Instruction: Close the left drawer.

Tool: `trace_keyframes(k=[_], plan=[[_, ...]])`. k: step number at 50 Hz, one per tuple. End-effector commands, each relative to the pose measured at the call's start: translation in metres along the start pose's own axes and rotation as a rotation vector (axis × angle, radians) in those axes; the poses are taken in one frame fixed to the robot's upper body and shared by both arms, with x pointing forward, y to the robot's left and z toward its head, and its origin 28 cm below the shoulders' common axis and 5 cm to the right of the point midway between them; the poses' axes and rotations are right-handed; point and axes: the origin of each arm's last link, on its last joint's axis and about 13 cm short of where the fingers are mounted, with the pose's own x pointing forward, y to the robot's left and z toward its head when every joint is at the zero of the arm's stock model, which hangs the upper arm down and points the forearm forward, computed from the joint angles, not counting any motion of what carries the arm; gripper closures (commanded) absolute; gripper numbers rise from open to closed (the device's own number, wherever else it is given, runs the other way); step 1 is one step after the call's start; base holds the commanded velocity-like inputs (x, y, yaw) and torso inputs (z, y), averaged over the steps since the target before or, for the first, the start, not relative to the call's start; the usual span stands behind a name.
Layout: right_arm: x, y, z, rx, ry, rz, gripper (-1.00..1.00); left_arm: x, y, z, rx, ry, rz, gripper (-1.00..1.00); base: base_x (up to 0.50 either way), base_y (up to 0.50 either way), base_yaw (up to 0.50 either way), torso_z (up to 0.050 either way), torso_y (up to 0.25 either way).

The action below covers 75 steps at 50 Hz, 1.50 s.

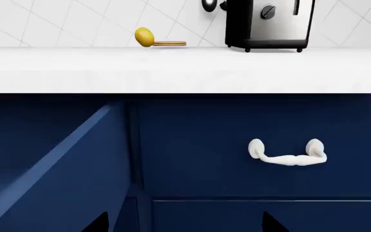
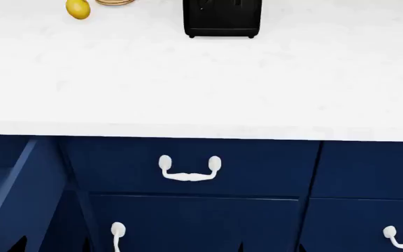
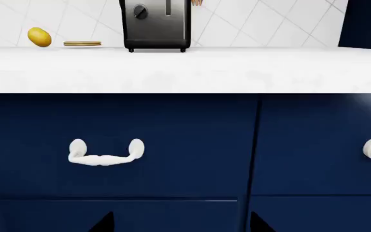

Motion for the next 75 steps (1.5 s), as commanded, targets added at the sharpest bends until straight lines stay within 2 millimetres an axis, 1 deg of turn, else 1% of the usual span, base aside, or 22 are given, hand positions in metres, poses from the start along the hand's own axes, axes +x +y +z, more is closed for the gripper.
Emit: trace_keyframes(k=[1,11,14,16,17,21,22,24,26,31,38,52,75], plan=[[-0.0008,0.0005,-0.0011,0.000,0.008,-0.001,-1.00,-0.0002,0.0001,-0.0010,0.011,0.014,0.004,-1.00,0.00,0.00,0.00,0.000,0.000],[-0.0012,0.0012,-0.0011,-0.023,0.021,-0.005,-1.00,-0.0005,-0.0004,-0.0008,0.024,0.011,0.005,-1.00,0.00,0.00,0.00,0.000,0.000],[-0.0013,0.0011,-0.0007,-0.030,0.021,-0.006,-1.00,0.0012,-0.0012,-0.0023,0.048,0.039,0.006,-1.00,0.00,0.00,0.00,0.000,0.000],[-0.0019,0.0009,-0.0010,-0.031,0.022,-0.007,-1.00,0.0000,-0.0017,-0.0009,0.058,0.017,0.012,-1.00,0.00,0.00,0.00,0.000,0.000],[-0.0016,0.0006,-0.0006,-0.028,0.020,-0.010,-1.00,-0.0004,-0.0013,0.0002,0.035,-0.004,0.008,-1.00,0.00,0.00,0.00,0.000,0.000],[-0.0021,-0.0003,0.0006,0.002,0.018,-0.012,-1.00,-0.0015,-0.0015,-0.0020,0.048,0.013,-0.002,-1.00,0.00,0.00,0.00,0.000,0.000],[-0.0026,-0.0001,0.0015,0.001,0.012,-0.008,-1.00,0.0004,-0.0007,-0.0013,0.049,0.007,-0.002,-1.00,0.00,0.00,0.00,0.000,0.000],[-0.0031,0.0001,0.0018,0.001,0.002,-0.005,-1.00,-0.0036,-0.0017,-0.0011,0.049,0.003,0.000,-1.00,0.00,0.00,0.00,0.000,0.000],[-0.0041,-0.0003,0.0016,0.008,0.006,-0.003,-1.00,-0.0013,-0.0013,-0.0009,0.047,0.003,-0.004,-1.00,0.00,0.00,0.00,0.000,0.000],[-0.0048,-0.0003,0.0022,0.017,0.008,0.007,-1.00,-0.0030,-0.0011,-0.0003,0.047,-0.002,-0.002,-1.00,0.00,-0.11,0.00,0.000,0.000],[-0.0039,0.0019,0.0035,0.029,0.003,0.020,-1.00,-0.0037,0.0000,0.0027,0.046,-0.009,0.004,-1.00,0.00,-0.37,0.00,0.000,0.000],[-0.0076,0.0008,0.0035,0.036,0.003,0.016,-1.00,-0.0074,0.0000,0.0013,0.042,-0.005,0.006,-1.00,0.00,-0.46,0.00,0.000,0.000],[-0.0085,-0.0002,0.0022,0.042,0.007,0.008,-1.00,-0.0070,-0.0008,0.0003,0.035,0.001,0.004,-1.00,0.00,-0.46,0.00,0.000,0.000]])
